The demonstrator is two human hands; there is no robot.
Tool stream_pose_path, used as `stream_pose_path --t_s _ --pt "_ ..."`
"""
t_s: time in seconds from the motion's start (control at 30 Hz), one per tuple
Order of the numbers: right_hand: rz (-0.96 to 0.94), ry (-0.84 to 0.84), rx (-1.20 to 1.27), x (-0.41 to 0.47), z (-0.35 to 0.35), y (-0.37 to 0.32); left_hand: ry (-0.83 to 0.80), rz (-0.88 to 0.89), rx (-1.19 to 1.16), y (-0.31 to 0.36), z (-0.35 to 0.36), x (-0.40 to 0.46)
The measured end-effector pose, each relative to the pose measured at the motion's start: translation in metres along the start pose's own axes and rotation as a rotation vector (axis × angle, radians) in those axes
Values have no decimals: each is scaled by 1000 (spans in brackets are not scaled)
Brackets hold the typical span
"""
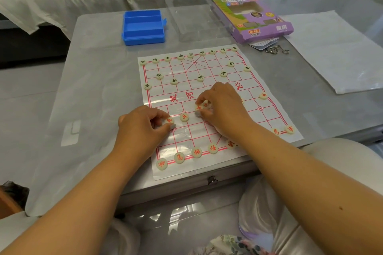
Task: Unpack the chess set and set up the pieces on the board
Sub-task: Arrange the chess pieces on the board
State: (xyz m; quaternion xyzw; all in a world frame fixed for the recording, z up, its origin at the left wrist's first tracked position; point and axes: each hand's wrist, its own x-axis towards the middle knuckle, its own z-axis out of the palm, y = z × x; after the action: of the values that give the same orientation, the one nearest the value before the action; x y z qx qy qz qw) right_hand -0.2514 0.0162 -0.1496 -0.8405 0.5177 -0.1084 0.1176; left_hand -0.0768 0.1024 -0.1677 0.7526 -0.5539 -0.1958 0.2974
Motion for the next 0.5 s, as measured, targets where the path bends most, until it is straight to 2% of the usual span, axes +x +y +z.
stream_pose_path --t_s 0.13,0.27,0.5 --pt "105 34 133 3 -31 21 -2 5 -3 0 -1 0" --pt "204 -67 138 2 -31 34 -4 7 -5 1 -1 0" --pt "161 -160 64 5 -15 25 -3 13 -13 -1 -1 0"
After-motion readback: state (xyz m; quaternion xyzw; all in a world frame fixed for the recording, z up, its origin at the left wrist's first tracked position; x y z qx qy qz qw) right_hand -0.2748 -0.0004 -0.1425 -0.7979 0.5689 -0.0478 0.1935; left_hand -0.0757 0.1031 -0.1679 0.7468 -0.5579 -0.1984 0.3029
